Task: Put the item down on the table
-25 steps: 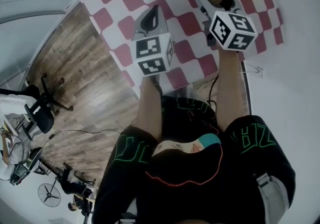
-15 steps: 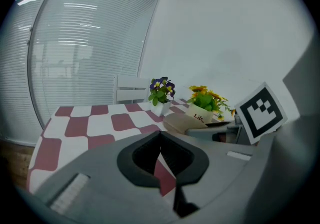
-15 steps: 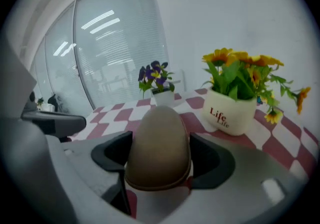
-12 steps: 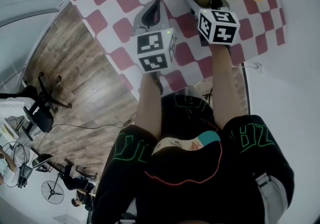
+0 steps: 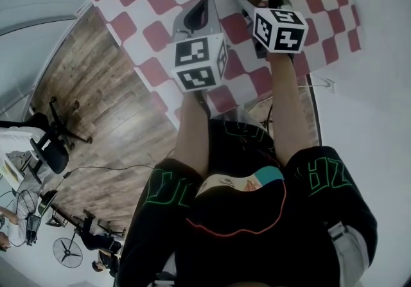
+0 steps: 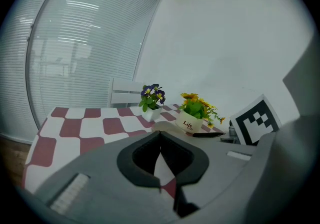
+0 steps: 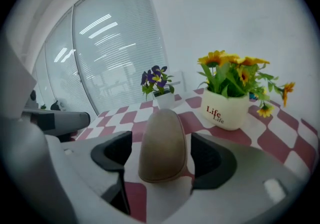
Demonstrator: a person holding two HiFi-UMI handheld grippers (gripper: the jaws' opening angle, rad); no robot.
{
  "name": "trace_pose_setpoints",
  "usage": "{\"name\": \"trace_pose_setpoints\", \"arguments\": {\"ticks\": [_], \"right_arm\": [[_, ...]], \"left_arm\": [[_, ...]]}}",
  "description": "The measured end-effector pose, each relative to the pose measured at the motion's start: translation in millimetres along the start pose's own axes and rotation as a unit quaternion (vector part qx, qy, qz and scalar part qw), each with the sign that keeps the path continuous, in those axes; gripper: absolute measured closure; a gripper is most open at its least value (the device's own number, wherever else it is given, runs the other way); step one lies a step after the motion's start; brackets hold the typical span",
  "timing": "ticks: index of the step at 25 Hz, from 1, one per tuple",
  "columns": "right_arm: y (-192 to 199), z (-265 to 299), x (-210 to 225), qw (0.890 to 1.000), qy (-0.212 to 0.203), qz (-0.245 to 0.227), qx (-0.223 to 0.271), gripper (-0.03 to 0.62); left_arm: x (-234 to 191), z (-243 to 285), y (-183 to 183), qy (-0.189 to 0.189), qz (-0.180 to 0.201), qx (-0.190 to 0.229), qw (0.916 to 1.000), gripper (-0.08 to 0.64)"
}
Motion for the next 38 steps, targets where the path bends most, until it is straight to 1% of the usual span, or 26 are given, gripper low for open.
{"name": "trace_pose_setpoints", "arguments": {"ticks": [3,4,6,8,10,11,12,15,19,23,26,29,31,35,38], "right_arm": [[-8,-24,4,0.999,-0.004,0.011,0.031,0.235],[-9,-33,7,0.999,-0.005,0.016,0.042,0.27],[-10,-53,14,0.998,-0.001,0.022,0.055,0.435],[-9,-73,19,0.998,0.007,0.025,0.064,0.502],[-7,-95,20,0.997,0.01,0.032,0.074,0.539],[-5,-106,20,0.996,0.008,0.032,0.078,0.567],[-4,-116,18,0.997,0.004,0.027,0.079,0.581],[-1,-145,19,0.997,-0.001,0.0,0.083,0.583],[-10,-190,23,0.993,0.005,-0.023,0.12,0.583],[-28,-226,21,0.982,-0.004,-0.039,0.184,0.588],[-38,-253,24,0.974,0.0,-0.047,0.221,0.588],[-46,-281,26,0.967,0.008,-0.042,0.25,0.588],[-49,-292,26,0.964,0.007,-0.037,0.262,0.588],[-45,-296,24,0.963,-0.006,-0.035,0.267,0.588],[-44,-300,18,0.962,-0.016,-0.032,0.271,0.588]], "left_arm": [[10,-10,-5,0.0,0.003,0.012,0.9999,0.551],[13,-13,-6,-0.001,0.004,0.016,0.9999,0.551],[21,-21,-7,-0.002,0.007,0.023,0.9997,0.551],[29,-29,-7,-0.003,0.009,0.029,0.9995,0.551],[37,-40,-10,-0.004,0.008,0.039,0.9992,0.551],[42,-48,-13,-0.003,0.008,0.047,0.9988,0.551],[47,-55,-17,-0.003,0.009,0.058,0.9983,0.551],[65,-77,-25,0.0,0.018,0.09,0.9958,0.551],[90,-112,-27,-0.008,0.029,0.123,0.992,0.551],[103,-138,-41,-0.018,0.049,0.159,0.9859,0.551],[114,-156,-54,-0.019,0.067,0.184,0.9805,0.551],[125,-176,-65,-0.022,0.08,0.201,0.976,0.551],[131,-186,-71,-0.023,0.09,0.21,0.9732,0.551],[135,-199,-72,-0.031,0.102,0.223,0.9691,0.551],[130,-207,-69,-0.044,0.102,0.217,0.9698,0.551]]}}
Point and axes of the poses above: the fingertips, and each gripper's own axes: z forward along the fingers, x to its right, y out of its underside, the point moved 6 cm from there along -z, backward along the fingers, and after that the axes turned 8 degrees about y, right-handed, at the moved point
